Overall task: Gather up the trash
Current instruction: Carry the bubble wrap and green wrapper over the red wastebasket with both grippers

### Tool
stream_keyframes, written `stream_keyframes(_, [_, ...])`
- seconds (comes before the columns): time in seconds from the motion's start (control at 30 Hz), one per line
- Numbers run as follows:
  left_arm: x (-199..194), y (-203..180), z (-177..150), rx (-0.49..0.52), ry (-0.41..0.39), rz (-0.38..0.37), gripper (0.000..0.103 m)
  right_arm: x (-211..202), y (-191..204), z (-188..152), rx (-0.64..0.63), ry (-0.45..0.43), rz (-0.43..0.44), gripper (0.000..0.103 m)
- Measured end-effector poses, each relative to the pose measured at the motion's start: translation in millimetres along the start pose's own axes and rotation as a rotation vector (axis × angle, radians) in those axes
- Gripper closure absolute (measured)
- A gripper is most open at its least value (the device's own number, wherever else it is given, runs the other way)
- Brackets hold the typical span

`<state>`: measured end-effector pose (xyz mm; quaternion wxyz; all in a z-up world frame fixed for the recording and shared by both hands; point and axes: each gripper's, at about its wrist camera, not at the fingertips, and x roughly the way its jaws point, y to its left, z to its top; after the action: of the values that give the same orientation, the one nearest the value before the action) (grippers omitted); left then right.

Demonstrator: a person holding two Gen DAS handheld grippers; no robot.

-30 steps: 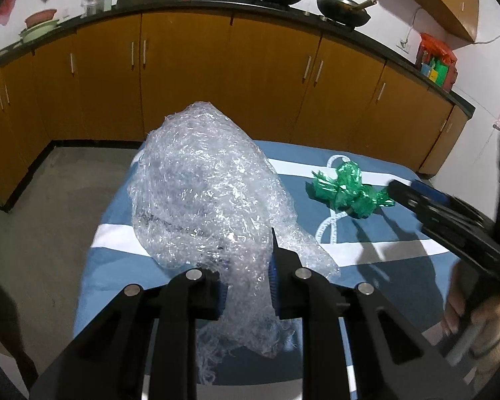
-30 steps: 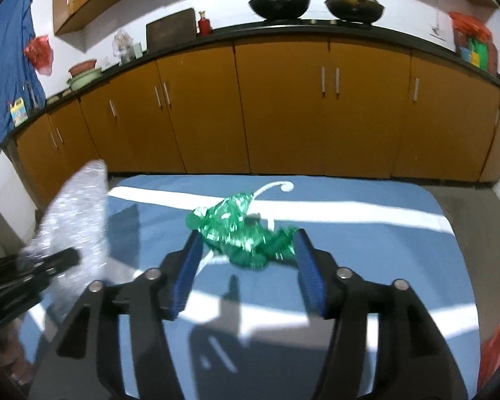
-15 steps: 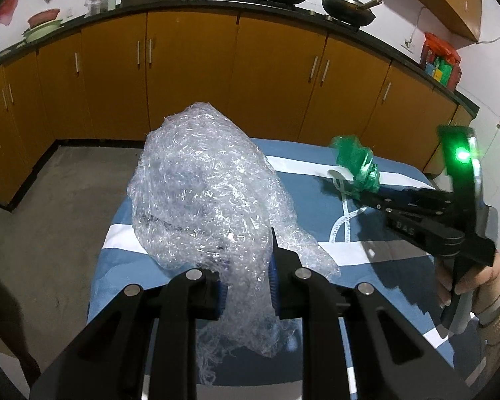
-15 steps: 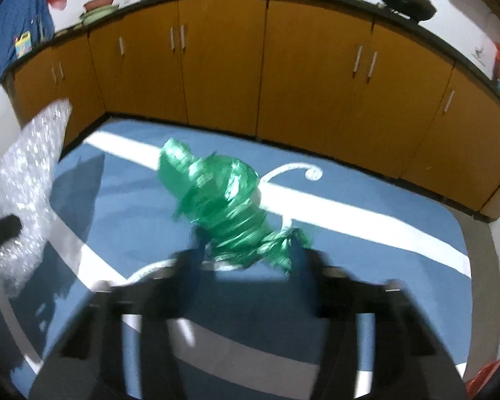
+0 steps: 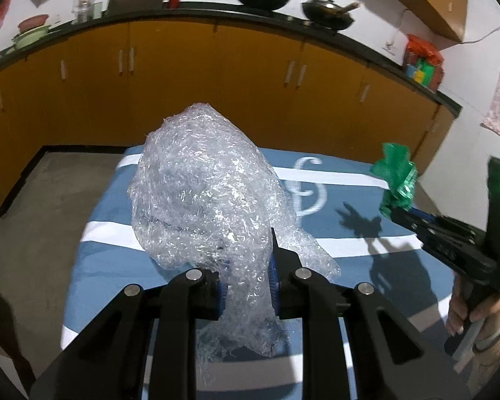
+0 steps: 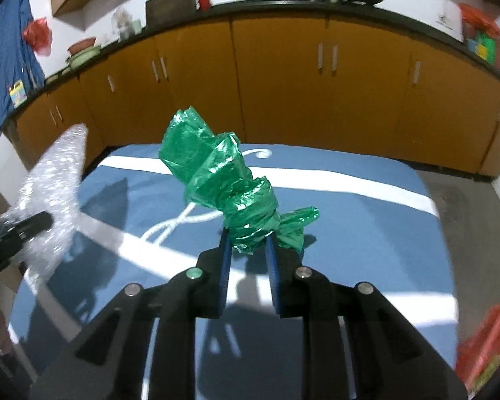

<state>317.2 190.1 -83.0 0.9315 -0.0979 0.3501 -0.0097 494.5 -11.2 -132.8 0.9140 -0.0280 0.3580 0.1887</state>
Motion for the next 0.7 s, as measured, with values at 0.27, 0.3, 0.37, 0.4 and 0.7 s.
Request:
stream_keyframes(0.27, [-31,-89,-1,0.096,-0.039,-0.137,0.083,-119,-60,-33,0.087,-0.079,-0.097,0.082])
stream_keyframes(0.3, [-34,-99,-1,0.107,-0.043,-0.151,0.083,-119,-60,-33,0.087,-0.079,-0.097,0.082])
stream_keyframes(0.37, [-43,-127,-2,0.135,-0.052,-0.195,0.083,-152,-78,-43,0.111,-0.101,-0.133,0.082])
stream_keyframes(0.4, [-46,-139,-3,0.147,-0.055,-0.212,0.083,-167,-86,-48,0.122,-0.111,-0.152,0.082])
stream_keyframes(0.7, [-57,-262,-34,0.274,-0.033,-0.408,0.083,-286,-167,-105,0.256,-0.187,-0.343,0.082])
